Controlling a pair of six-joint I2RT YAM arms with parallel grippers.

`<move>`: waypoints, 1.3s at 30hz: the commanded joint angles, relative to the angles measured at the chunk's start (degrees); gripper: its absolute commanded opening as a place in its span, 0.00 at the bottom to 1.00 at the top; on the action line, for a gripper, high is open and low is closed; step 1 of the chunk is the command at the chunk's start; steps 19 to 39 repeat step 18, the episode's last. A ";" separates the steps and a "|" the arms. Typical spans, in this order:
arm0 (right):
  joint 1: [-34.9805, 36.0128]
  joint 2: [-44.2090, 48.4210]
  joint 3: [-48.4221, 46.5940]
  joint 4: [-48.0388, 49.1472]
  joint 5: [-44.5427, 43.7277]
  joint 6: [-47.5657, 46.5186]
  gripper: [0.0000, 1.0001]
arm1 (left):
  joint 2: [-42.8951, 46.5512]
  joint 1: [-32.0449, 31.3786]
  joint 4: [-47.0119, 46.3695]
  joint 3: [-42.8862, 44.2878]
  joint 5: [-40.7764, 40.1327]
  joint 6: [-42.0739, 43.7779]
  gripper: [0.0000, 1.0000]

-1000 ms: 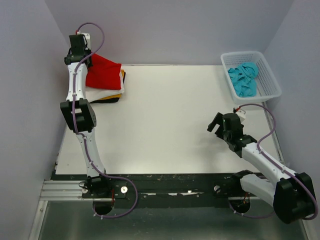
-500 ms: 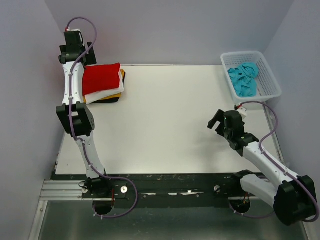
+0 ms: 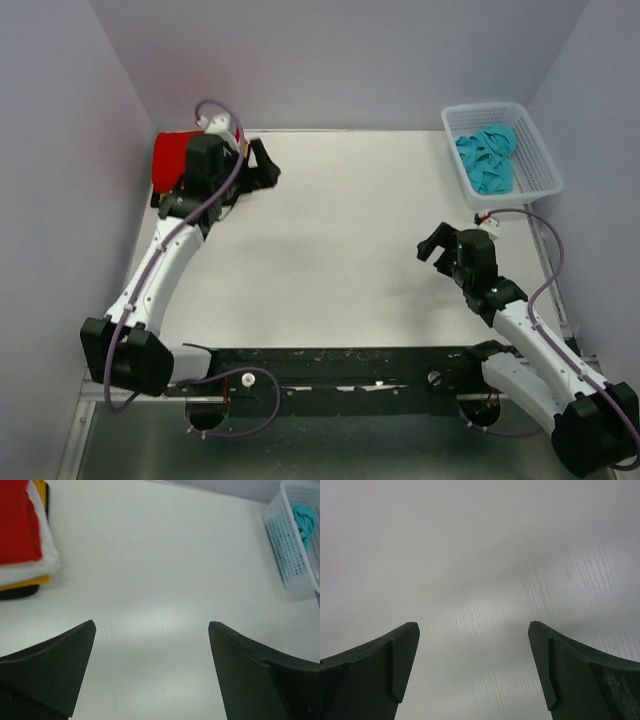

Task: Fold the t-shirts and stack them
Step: Reset both arms

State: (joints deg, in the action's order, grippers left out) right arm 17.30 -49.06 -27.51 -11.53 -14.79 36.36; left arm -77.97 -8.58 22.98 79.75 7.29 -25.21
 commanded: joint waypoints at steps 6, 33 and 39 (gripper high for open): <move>0.03 6.16 4.30 3.31 2.87 0.58 1.00 | 27.45 -18.20 -6.56 -37.02 -9.95 -7.41 0.99; 0.10 12.28 7.17 4.40 3.33 0.61 1.00 | 45.07 -20.16 -2.21 -47.98 -16.34 -10.89 0.99; 0.10 12.28 7.17 4.40 3.33 0.61 1.00 | 45.07 -20.16 -2.21 -47.98 -16.34 -10.89 0.99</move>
